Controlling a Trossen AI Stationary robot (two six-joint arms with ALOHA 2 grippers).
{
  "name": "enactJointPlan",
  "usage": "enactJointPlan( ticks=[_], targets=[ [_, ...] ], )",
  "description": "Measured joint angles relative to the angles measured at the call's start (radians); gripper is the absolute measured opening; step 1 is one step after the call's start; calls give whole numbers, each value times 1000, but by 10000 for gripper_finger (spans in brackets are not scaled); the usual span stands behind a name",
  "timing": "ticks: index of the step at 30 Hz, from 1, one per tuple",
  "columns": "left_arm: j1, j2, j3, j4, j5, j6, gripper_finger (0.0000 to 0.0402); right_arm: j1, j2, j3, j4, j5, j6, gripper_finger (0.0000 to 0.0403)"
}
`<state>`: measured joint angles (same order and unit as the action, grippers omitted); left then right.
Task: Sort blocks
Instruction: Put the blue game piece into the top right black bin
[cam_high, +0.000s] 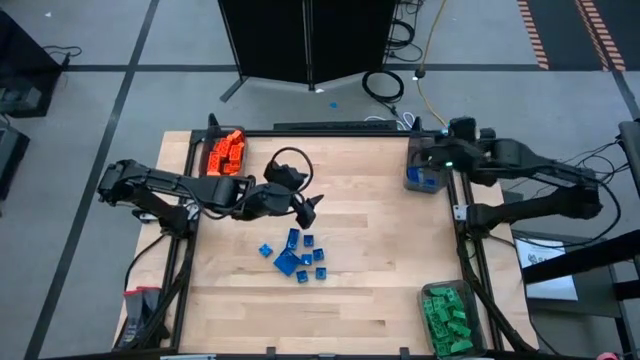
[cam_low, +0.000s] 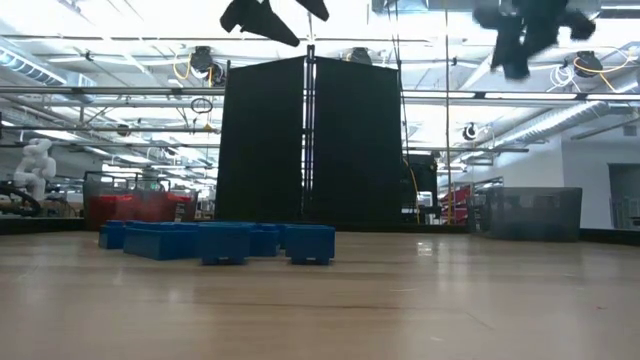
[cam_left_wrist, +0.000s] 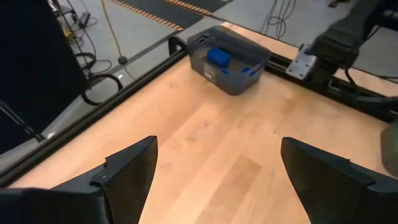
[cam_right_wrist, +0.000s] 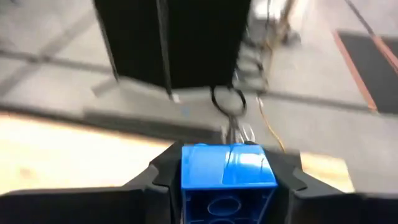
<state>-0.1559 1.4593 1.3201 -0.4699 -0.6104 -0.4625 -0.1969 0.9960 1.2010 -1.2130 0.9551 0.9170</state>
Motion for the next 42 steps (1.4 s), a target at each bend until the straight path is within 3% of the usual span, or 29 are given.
enactJointPlan(
  ticks=[5,14,25,27,31,34,37,42],
  targets=[
    [-1,0,0,-29,5,0,340,-121,18,-181,66,-128,72,122],
    [-2,0,0,-121,13,-27,340,-329,19,-476,449,-396,150,122],
    [-1,0,0,-146,16,-31,340,-434,58,-521,455,-483,100,122],
    [-1,0,0,-146,16,-31,340,-441,60,-521,454,-483,91,148],
    [-1,0,0,-152,16,-31,340,-465,59,-521,454,-483,86,259],
    [-1,0,0,-167,16,-33,340,-482,59,-521,454,-488,85,309],
    [-1,0,0,-220,54,-80,340,-485,59,-521,469,-541,67,325],
    [-25,0,-76,-320,151,-258,340,-468,38,-492,566,-659,-41,315]
  ],
)
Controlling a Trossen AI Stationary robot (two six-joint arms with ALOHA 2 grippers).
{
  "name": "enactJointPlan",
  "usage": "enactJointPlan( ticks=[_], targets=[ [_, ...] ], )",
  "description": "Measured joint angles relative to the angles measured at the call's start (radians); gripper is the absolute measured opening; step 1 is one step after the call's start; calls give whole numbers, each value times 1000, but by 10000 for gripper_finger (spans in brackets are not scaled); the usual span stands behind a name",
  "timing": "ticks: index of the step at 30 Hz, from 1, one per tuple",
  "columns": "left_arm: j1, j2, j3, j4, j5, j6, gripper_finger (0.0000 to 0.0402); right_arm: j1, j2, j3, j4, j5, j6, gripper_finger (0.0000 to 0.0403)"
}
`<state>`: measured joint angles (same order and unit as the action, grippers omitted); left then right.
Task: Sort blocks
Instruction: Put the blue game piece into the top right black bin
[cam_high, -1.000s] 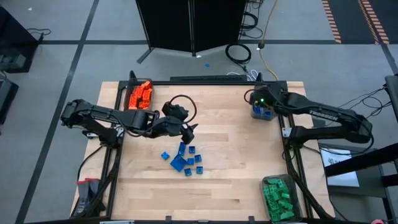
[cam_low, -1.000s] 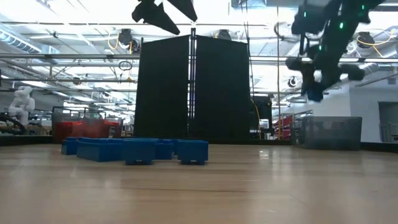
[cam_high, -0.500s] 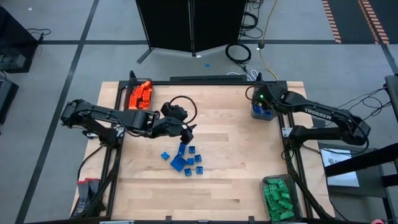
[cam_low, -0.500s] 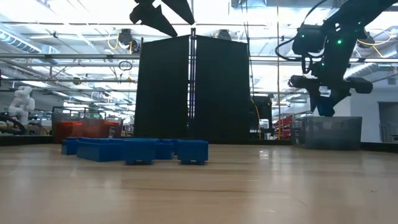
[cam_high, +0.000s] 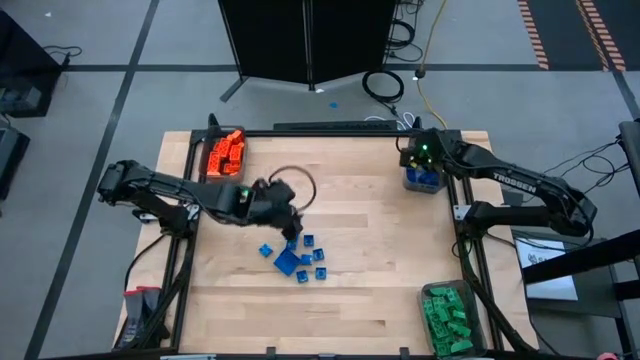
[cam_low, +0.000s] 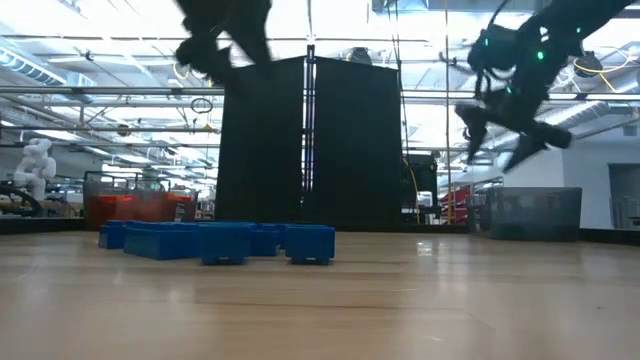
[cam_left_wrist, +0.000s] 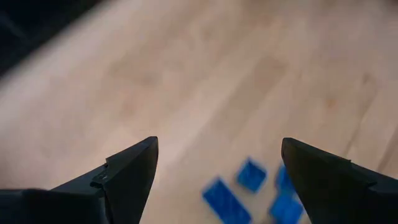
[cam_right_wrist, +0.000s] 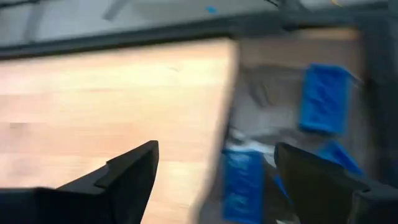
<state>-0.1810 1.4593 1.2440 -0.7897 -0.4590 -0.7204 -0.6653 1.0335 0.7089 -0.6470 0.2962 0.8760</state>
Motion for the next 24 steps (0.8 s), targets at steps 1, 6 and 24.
enactJointPlan(
  ticks=[1,6,24],
  targets=[
    [-15,0,-32,3,13,-39,340,8,-6,17,16,-8,-18,312],
    [-113,10,-213,70,37,-114,340,59,-38,134,80,-12,-136,300],
    [-11,150,-328,355,77,-539,340,110,-34,318,11,12,-216,297]
  ],
)
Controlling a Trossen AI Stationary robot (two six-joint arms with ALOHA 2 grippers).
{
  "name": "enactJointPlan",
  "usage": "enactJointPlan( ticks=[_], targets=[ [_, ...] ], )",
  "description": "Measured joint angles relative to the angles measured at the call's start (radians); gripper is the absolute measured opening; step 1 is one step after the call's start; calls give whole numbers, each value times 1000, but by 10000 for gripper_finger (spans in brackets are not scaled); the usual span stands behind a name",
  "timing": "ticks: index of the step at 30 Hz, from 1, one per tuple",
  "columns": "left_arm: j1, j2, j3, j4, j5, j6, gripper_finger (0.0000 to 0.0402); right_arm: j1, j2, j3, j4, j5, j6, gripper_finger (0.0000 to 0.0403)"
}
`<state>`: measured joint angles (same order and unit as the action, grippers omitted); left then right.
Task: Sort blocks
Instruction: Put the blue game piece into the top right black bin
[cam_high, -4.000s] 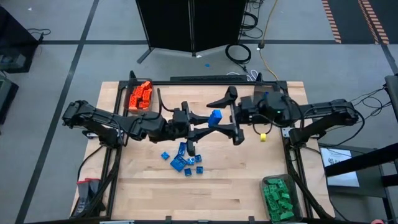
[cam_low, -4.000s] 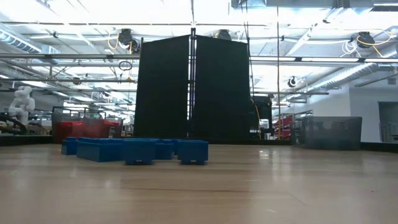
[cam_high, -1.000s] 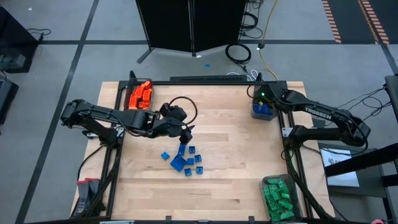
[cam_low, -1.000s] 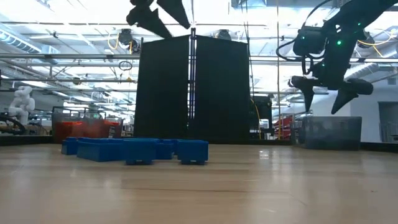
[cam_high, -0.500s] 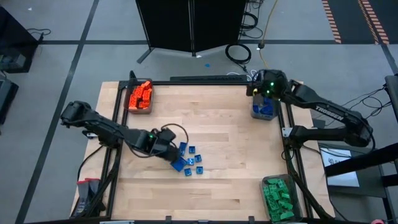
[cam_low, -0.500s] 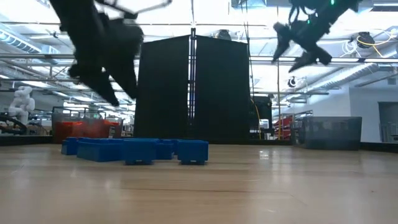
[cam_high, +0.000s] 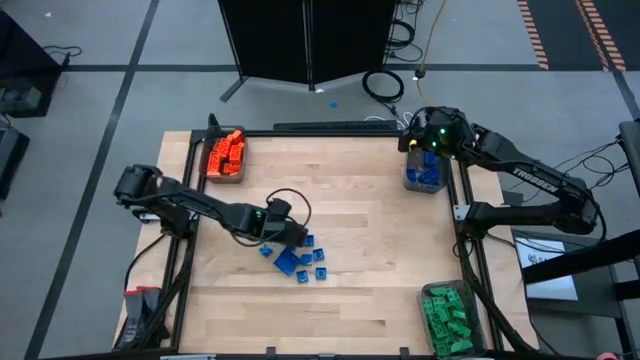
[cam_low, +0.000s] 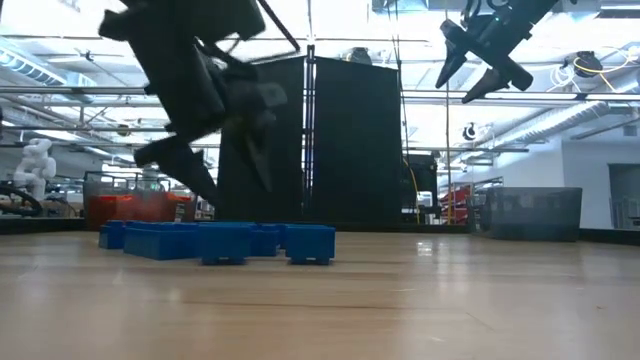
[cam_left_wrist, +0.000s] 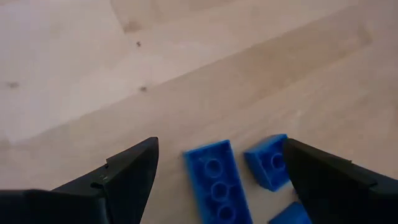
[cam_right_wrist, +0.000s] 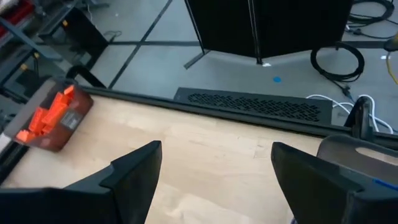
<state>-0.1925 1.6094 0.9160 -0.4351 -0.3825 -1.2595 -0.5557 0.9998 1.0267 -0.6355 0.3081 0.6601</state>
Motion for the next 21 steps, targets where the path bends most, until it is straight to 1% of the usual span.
enactJointPlan(
  ticks=[3,7,12,14,17,19,21],
  targets=[
    [2,53,10,3,40,-30,340,15,0,0,-5,0,-13,297],
    [-11,128,20,-2,118,-46,340,31,0,0,-10,0,-18,297],
    [-30,174,31,-22,134,-107,339,34,0,0,-12,0,-18,297],
    [-38,177,31,-26,133,-112,331,34,0,0,-13,0,-18,297],
    [-41,178,30,-34,140,-116,294,34,0,0,-13,0,-15,297],
    [-41,177,30,-41,156,-120,254,34,0,0,-12,0,-11,297],
    [-46,178,39,-50,179,-118,205,34,0,0,-13,0,-11,297]
  ],
)
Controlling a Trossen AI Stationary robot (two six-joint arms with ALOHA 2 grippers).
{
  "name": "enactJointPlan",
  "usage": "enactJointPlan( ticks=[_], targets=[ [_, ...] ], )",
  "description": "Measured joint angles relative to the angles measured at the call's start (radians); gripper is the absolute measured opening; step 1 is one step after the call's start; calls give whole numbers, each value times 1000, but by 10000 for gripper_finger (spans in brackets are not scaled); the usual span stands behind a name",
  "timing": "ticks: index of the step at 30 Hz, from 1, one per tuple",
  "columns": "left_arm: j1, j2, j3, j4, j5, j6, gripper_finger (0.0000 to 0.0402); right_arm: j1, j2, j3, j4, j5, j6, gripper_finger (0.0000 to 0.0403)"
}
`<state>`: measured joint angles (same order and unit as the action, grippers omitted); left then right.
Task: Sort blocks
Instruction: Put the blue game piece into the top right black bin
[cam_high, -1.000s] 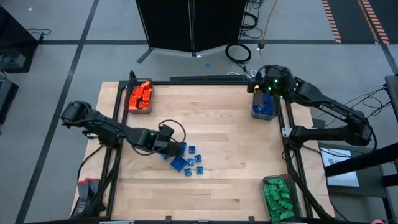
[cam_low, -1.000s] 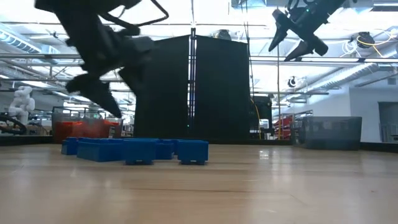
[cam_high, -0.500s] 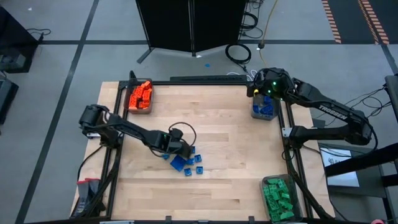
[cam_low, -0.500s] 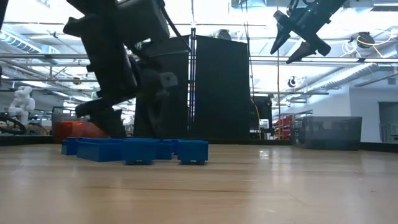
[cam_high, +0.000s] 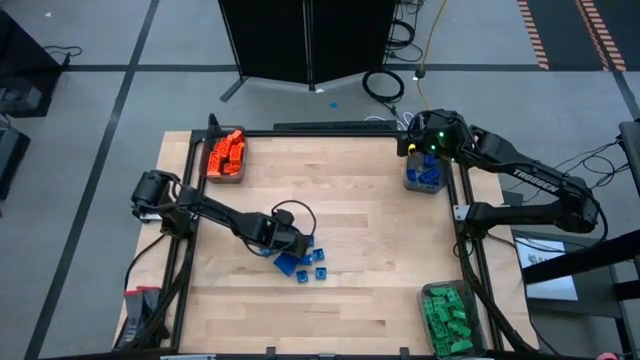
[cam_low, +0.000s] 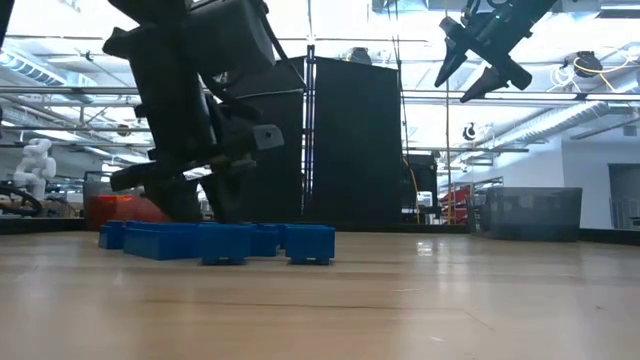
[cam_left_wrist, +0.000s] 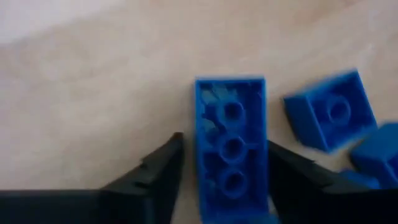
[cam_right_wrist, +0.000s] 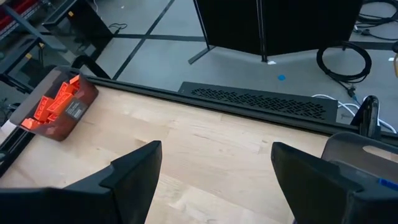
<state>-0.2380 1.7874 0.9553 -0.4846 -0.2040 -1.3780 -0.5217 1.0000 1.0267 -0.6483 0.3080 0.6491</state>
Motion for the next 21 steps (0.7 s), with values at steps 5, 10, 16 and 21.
enactJointPlan(
  ticks=[5,10,16,21],
  targets=[
    [-17,2,26,16,43,22,122,0,0,0,0,0,2,297],
    [-17,-5,28,16,46,77,122,8,0,-1,27,-56,-15,297],
    [4,-89,114,16,4,228,122,64,-31,-1,227,-175,-117,297],
    [26,-201,244,13,-152,418,122,133,-90,-1,380,-199,-172,297]
  ],
)
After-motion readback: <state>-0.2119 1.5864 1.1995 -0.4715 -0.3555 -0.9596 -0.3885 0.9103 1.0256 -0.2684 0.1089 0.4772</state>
